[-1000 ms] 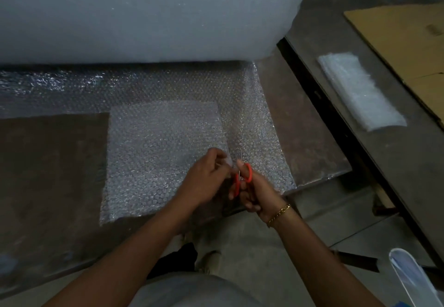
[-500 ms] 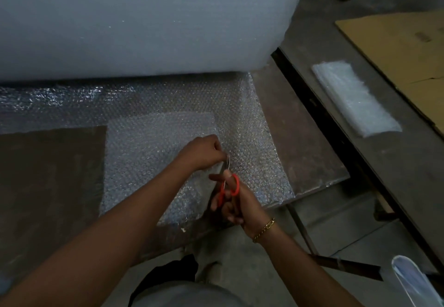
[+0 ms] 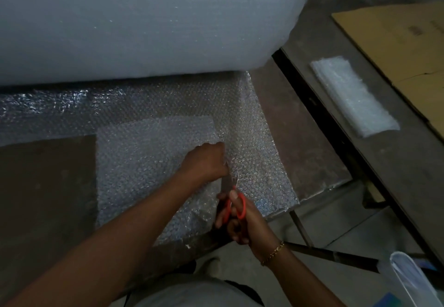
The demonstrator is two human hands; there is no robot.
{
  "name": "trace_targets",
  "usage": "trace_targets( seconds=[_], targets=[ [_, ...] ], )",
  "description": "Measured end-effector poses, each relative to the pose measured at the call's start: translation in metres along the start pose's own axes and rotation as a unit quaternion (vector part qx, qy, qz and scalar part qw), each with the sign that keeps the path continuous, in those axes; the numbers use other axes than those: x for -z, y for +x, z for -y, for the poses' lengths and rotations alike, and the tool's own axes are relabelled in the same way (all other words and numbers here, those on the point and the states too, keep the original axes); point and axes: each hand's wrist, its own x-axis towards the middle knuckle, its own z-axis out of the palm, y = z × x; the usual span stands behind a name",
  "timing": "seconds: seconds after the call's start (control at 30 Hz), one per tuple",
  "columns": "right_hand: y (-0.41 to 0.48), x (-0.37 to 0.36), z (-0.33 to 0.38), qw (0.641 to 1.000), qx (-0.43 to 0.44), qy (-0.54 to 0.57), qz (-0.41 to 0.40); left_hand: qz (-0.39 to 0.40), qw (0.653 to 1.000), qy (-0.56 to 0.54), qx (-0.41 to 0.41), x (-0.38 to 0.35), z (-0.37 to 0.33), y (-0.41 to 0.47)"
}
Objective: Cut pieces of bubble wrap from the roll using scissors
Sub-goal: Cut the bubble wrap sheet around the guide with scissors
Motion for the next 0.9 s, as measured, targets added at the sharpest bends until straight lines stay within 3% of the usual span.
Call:
trace_targets(
  seconds=[0.13, 0.33, 0.9],
  targets=[
    [0.004, 0.014, 0.013, 0.998, 0.008, -0.052, -0.034, -0.024, 0.999, -0.044, -0.005, -0.001, 0.01, -0.007],
    [0.016, 0.021, 0.035, 0.989, -0.033, -0.146, -0.007, -0.069, 0.994, -0.088, -0.017, -0.007, 0.018, -0.017],
    [0.046, 0.012, 0.059, 0.979, -0.047, -0.194, -0.038, -0.154, 0.971, -0.156, -0.092, -0.026, 0.035, -0.031]
  ],
)
